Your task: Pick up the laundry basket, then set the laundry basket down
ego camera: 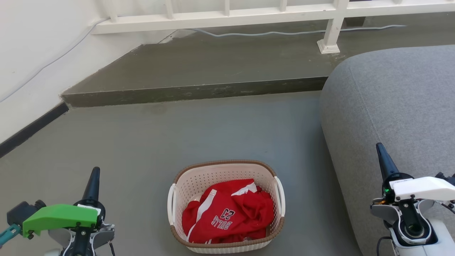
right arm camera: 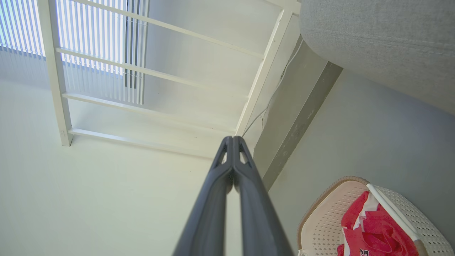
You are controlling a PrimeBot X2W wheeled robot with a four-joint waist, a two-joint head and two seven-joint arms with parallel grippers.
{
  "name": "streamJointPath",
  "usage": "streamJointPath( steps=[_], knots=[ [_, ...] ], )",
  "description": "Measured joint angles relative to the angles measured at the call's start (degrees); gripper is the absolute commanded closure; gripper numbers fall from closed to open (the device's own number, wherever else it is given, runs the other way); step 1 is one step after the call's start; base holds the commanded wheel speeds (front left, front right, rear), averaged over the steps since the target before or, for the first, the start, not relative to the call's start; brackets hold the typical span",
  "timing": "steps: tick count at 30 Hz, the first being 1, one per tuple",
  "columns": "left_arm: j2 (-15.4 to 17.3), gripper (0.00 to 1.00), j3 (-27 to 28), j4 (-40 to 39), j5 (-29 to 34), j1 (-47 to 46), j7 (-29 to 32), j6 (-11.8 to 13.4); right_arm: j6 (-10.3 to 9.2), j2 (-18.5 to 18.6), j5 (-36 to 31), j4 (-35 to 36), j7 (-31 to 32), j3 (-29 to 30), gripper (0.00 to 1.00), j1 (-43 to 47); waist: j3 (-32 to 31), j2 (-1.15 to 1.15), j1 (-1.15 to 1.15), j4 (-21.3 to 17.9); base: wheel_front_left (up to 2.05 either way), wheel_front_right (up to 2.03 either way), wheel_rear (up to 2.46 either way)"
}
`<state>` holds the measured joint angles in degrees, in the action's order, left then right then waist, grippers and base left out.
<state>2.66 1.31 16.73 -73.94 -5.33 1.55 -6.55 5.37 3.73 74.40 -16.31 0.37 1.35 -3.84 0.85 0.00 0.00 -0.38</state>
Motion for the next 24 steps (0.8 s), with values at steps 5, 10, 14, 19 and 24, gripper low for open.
streamJointPath(
  steps=[5, 10, 14, 19, 24],
  knots=[
    [0.0, 1.0, 0.6, -0.2, -3.2, 0.0, 1.0, 0.0, 0.19, -0.2, 3.4, 0.0, 0.9, 0.9, 1.0, 0.0, -0.1, 0.0, 0.0, 0.1, 0.0, 0.0, 0.0],
    [-0.1, 1.0, 1.1, -0.3, -6.5, 0.0, 1.9, 0.0, 0.6, -0.2, 6.8, 0.0, 2.0, 2.0, 1.0, 0.0, -0.3, 0.0, 0.0, 0.1, 0.0, 0.0, 0.0],
    [-0.2, 1.0, 2.0, -0.4, -9.0, 0.0, 2.5, -0.1, 0.67, -0.3, 9.6, 0.0, 2.7, 2.8, 1.0, 0.0, -0.4, 0.0, 0.0, 0.2, 0.0, 0.0, 0.0],
    [-0.3, 1.0, 2.5, -0.5, -12.3, 0.0, 3.7, -0.1, 1.15, -0.4, 13.0, 0.0, 3.8, 3.9, 1.0, -0.1, -0.5, 0.0, 0.0, 0.3, 0.0, 0.0, 0.0],
    [-0.3, 1.0, 3.1, -0.5, -15.7, 0.0, 4.7, -0.1, 1.18, -0.6, 16.4, 0.0, 4.7, 5.0, 1.0, -0.1, -0.7, 0.0, 0.0, 0.4, 0.0, 0.0, 0.0]
  ],
)
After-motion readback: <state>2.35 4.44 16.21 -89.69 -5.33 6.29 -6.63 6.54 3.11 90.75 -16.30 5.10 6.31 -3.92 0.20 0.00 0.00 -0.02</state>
